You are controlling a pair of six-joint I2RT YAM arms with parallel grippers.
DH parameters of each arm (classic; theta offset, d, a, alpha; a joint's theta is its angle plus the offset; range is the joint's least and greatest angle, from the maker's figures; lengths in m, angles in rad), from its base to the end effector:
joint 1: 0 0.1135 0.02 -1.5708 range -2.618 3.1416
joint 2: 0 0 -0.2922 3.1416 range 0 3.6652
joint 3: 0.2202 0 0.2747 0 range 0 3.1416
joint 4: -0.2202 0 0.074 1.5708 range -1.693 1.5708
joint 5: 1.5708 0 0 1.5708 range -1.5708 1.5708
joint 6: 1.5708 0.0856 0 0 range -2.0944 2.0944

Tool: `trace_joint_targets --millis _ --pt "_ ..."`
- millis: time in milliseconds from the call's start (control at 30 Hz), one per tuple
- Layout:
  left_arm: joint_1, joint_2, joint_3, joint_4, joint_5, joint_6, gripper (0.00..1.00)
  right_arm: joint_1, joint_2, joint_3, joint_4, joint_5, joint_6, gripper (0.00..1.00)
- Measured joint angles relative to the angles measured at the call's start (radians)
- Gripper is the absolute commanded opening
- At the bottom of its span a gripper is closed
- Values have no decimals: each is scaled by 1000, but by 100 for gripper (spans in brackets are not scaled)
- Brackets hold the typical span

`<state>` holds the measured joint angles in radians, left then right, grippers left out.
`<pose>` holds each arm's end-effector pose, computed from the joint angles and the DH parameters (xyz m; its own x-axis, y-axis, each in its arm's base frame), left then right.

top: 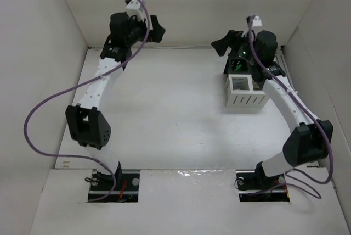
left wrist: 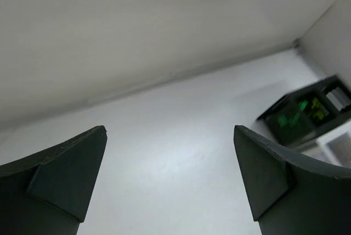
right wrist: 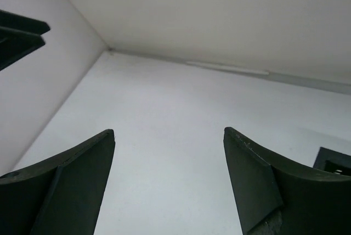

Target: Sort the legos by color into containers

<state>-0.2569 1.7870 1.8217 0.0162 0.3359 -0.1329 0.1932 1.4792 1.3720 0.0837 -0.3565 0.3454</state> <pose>0.4794 -0.1551 0.4760 -0.0252 -0.1227 -0.9921 0.5599 0.8205 -0.1157 0.4068 0.1100 0.4318 -0.1985 0.2845 -0.9379 -0.4837 0.8039 0.3462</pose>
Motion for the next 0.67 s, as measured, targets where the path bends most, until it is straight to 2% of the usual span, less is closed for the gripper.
trace_joint_targets --millis 200,367,467,667 --pt "48 -164 -384 -95 -86 57 100 93 147 20 -60 -9 -87 86" --pt "45 -206 -599 -126 -122 86 100 140 219 11 -108 -8 -137 86" --pt "49 -232 -650 -130 -126 96 100 145 220 -10 -112 -9 -150 86" --pt "56 -253 -656 -94 -122 97 100 169 220 -46 -122 -10 -171 86"
